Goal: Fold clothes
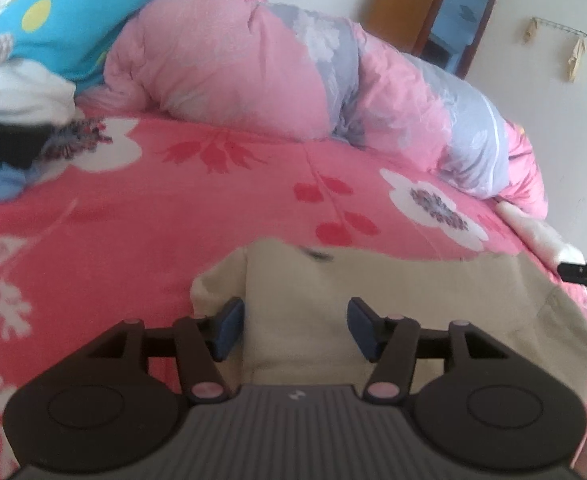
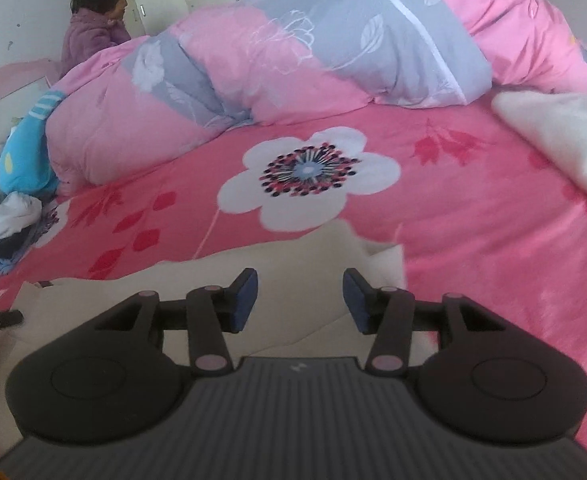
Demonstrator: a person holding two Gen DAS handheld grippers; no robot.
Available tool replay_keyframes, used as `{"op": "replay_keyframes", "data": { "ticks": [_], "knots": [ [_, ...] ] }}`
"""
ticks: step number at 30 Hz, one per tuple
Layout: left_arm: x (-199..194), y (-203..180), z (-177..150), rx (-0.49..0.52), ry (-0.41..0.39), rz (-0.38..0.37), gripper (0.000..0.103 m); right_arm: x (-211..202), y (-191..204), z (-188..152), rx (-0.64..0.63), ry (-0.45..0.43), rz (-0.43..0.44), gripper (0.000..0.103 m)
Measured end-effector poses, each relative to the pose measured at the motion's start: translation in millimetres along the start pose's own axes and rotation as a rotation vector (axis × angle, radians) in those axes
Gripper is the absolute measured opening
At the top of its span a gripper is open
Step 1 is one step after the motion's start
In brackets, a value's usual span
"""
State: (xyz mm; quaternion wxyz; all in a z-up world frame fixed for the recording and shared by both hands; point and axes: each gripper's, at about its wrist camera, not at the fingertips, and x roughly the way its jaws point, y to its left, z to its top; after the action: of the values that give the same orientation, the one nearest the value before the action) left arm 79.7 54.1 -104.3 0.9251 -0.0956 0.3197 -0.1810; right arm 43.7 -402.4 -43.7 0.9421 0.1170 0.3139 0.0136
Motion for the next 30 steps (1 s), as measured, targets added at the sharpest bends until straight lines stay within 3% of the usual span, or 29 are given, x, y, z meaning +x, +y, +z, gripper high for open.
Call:
{"op": "replay_keyframes", "data": {
  "ticks": [3, 8, 11, 15, 19, 25, 30],
  "knots": [
    [7, -1, 17, 0.006, 0.017, -0.003, 0.058, 7, -12, 9, -0.017, 0.016, 0.013, 0.049],
    [20, 9, 14, -0.021, 0.057, -0.020, 0.057, 24, -42, 30, 0.131, 0.065, 0.110, 0.055],
    [22, 17, 7, -0.034, 0.057, -0.046, 0.055, 35, -44, 37, 0.087, 0.082, 0.100, 0.055],
    [19, 18, 5, -0.024, 0.029, -0.031, 0.037, 54, -46, 41, 0.029, 0.109, 0.088, 0.055],
    [15, 19, 4, -0.018, -0.002, -0.033, 0.027, 63, -49, 36, 0.083, 0.116, 0.127, 0.055],
    [17, 23, 4, -0.038, -0.003, -0.076, 0.026, 64, -41, 29, 0.064, 0.096, 0.187, 0.054],
    [22, 30, 4, -0.082, 0.016, -0.132, 0.027, 77, -55, 28, 0.141, 0.104, 0.187, 0.049]
  ]
}}
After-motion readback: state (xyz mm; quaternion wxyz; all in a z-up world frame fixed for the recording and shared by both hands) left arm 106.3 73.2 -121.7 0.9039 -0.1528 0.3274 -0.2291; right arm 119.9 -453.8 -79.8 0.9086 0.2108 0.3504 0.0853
